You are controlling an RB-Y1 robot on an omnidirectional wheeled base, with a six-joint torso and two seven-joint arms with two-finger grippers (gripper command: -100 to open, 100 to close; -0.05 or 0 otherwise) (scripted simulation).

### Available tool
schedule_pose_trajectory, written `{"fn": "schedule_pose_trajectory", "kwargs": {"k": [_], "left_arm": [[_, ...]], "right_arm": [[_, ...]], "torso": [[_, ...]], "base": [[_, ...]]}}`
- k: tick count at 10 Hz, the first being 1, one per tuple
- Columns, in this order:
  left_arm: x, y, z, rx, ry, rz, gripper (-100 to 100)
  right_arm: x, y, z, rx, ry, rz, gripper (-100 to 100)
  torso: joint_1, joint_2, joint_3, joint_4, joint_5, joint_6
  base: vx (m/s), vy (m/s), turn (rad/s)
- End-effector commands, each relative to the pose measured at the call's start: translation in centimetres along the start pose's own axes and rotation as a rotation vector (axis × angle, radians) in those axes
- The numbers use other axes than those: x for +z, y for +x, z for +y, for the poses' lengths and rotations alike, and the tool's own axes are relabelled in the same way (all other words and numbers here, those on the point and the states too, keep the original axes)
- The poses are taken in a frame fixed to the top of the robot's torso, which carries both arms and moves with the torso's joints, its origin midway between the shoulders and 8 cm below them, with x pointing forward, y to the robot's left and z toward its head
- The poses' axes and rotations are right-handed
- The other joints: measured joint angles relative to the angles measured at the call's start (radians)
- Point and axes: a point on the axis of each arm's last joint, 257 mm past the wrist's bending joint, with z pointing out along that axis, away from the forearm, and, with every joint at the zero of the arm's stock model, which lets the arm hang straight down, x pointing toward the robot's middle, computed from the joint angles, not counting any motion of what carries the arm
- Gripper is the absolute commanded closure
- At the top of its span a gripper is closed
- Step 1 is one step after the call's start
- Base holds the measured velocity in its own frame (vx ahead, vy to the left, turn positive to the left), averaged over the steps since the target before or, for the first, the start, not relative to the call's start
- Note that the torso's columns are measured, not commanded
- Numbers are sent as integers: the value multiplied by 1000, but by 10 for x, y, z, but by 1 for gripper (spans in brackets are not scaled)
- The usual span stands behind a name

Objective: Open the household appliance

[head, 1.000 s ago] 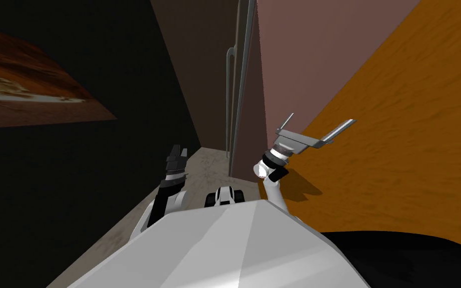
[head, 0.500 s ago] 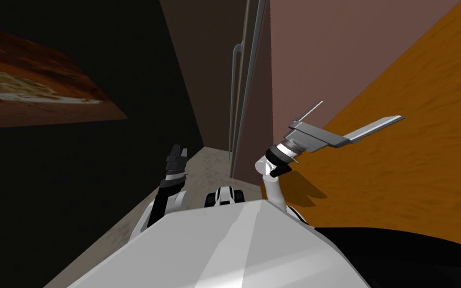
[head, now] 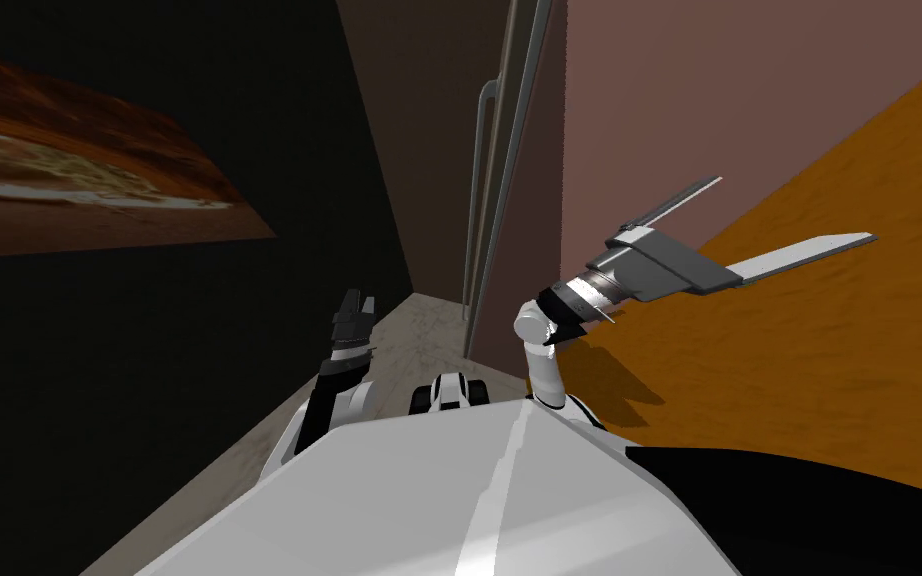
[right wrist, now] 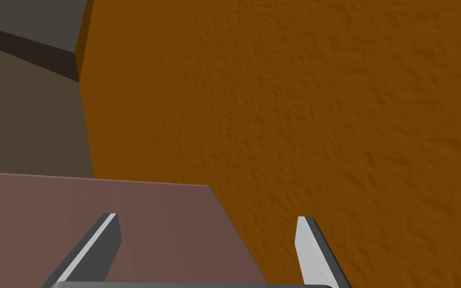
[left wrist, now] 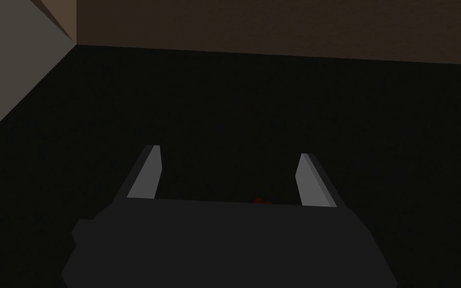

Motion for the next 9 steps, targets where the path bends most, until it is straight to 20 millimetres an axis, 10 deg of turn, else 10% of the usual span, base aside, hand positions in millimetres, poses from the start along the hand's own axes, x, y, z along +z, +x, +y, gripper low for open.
{"fn": "schedule_pose_trajectory", "kwargs": {"k": [1,9], "left_arm": [[0,0,0,0,0,0,0],[0,0,0,0,0,0,0]], "right_arm": [[9,-4,10,78,-83,-34,-100],[29,-24,26,295,-271,-150,-100]], "torso": [[0,2,1,1,0,0],[0,0,0,0,0,0]], "base": [[32,-3,227],[35,-6,121]]}}
